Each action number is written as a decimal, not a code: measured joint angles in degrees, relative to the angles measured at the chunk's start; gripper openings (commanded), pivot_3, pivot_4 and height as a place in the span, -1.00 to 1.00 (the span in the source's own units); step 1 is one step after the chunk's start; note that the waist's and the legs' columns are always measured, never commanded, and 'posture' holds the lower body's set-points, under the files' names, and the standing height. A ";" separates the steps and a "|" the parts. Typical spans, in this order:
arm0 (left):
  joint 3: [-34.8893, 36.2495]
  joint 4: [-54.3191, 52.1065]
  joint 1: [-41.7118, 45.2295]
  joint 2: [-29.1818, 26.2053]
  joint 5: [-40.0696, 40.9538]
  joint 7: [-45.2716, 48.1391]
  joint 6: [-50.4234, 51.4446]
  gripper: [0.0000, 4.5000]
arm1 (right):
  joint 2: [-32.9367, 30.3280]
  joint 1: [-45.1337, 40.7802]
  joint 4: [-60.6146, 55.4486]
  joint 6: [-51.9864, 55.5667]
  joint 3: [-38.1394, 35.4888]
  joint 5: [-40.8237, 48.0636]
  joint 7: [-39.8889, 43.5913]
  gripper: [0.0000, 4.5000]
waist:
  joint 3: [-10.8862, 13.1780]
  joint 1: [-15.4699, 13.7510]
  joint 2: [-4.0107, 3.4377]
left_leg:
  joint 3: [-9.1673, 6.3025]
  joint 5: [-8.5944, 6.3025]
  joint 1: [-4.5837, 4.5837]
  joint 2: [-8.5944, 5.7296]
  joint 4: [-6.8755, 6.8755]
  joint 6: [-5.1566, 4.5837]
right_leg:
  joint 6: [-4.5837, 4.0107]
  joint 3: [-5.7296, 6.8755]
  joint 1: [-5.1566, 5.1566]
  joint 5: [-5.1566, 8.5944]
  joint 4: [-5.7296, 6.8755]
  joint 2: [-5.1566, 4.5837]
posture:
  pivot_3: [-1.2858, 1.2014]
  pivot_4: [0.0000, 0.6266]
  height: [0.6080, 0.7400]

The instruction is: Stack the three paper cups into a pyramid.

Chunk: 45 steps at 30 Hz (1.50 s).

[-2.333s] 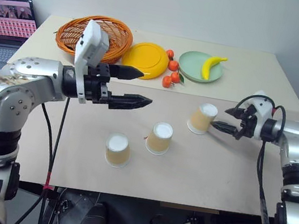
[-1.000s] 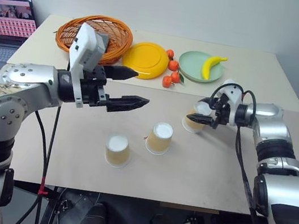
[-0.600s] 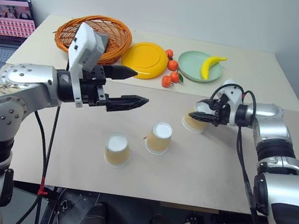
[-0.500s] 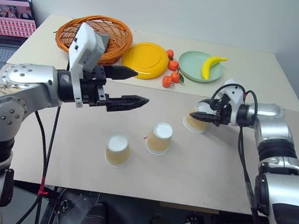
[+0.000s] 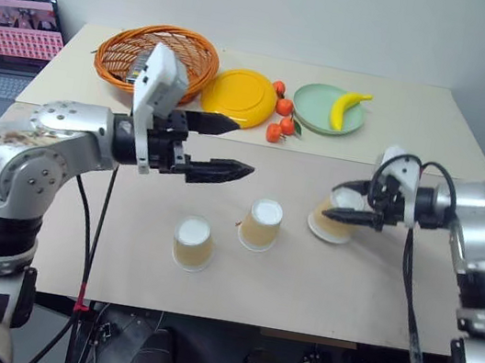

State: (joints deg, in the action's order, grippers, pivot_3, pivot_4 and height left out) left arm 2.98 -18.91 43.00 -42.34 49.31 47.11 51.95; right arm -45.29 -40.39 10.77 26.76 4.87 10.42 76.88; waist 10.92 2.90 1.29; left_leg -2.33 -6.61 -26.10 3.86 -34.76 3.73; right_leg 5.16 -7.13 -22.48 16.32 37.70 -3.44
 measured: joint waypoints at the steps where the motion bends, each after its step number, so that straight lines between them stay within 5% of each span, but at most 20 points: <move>1: -0.22 0.25 0.20 0.06 -0.21 0.42 -0.42 1.00 | 0.00 1.19 -1.99 1.33 -0.07 0.35 -0.85 0.20 | 0.00 -0.04 0.00 | 0.00 0.00 0.00 0.00 -0.01 0.00 | 0.00 0.01 0.00 0.00 0.00 0.00 | 0.03 -0.52 0.88; 45: -1.84 3.49 2.59 1.65 -5.92 5.89 -1.80 1.00 | 3.94 5.60 -13.65 5.17 3.05 4.13 -8.89 0.20 | 0.00 -0.39 0.01 | -0.01 0.00 -0.02 0.00 -0.03 0.00 | 0.01 0.02 0.01 0.01 -0.02 0.00 | 0.03 -0.52 0.88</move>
State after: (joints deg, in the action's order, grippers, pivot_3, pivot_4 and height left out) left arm 1.14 -15.42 45.59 -40.69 43.39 53.00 50.15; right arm -41.35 -34.79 -2.87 31.92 7.93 14.54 68.00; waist 10.92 2.51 1.30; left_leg -2.34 -6.61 -26.13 3.86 -34.79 3.73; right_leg 5.18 -7.11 -22.47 16.33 37.68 -3.44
